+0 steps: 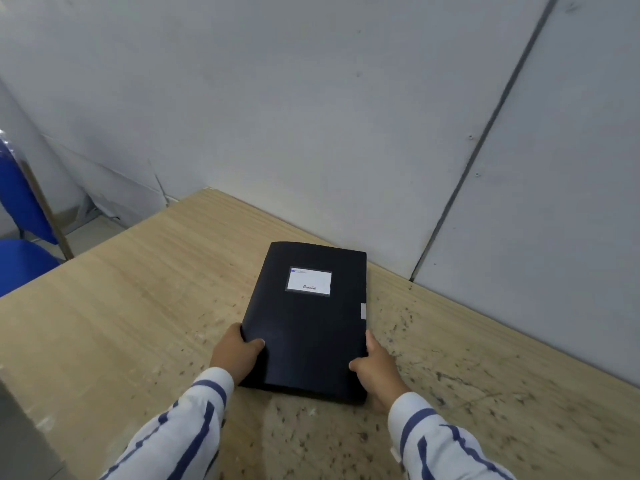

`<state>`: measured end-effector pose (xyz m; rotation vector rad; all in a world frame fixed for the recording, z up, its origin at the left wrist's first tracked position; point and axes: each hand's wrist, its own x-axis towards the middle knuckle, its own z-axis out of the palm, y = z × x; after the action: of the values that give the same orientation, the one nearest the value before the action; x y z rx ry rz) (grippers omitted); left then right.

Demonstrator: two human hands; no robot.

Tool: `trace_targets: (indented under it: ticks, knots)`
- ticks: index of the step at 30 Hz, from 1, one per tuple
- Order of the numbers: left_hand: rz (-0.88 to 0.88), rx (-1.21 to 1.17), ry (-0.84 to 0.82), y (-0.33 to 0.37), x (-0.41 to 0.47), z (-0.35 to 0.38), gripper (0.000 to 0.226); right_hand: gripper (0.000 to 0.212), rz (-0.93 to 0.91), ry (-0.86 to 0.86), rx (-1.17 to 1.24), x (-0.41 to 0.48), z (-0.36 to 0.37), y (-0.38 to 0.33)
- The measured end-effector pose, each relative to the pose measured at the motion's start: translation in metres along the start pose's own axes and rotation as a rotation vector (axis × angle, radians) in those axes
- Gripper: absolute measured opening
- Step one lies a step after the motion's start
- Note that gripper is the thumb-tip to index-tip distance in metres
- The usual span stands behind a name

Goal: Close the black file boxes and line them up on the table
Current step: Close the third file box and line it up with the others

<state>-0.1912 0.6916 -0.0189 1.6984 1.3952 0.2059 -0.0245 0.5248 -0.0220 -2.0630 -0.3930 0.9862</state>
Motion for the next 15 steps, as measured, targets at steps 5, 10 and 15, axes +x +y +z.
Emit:
trace_targets:
  ticks: [5, 10, 15]
  knots:
    - [0.066, 0.003, -0.036, 0.007, -0.036, 0.041, 0.036, 0.076, -0.003, 0.073, 0.127, -0.03, -0.04, 0.034]
    - [0.14, 0.022, -0.113, 0.026, -0.078, 0.096, 0.034, 0.076, 0.045, 0.179, 0.239, -0.064, -0.092, 0.08]
    - [0.229, 0.055, -0.223, 0.052, -0.121, 0.155, 0.034, 0.073, 0.079, 0.313, 0.304, -0.105, -0.147, 0.124]
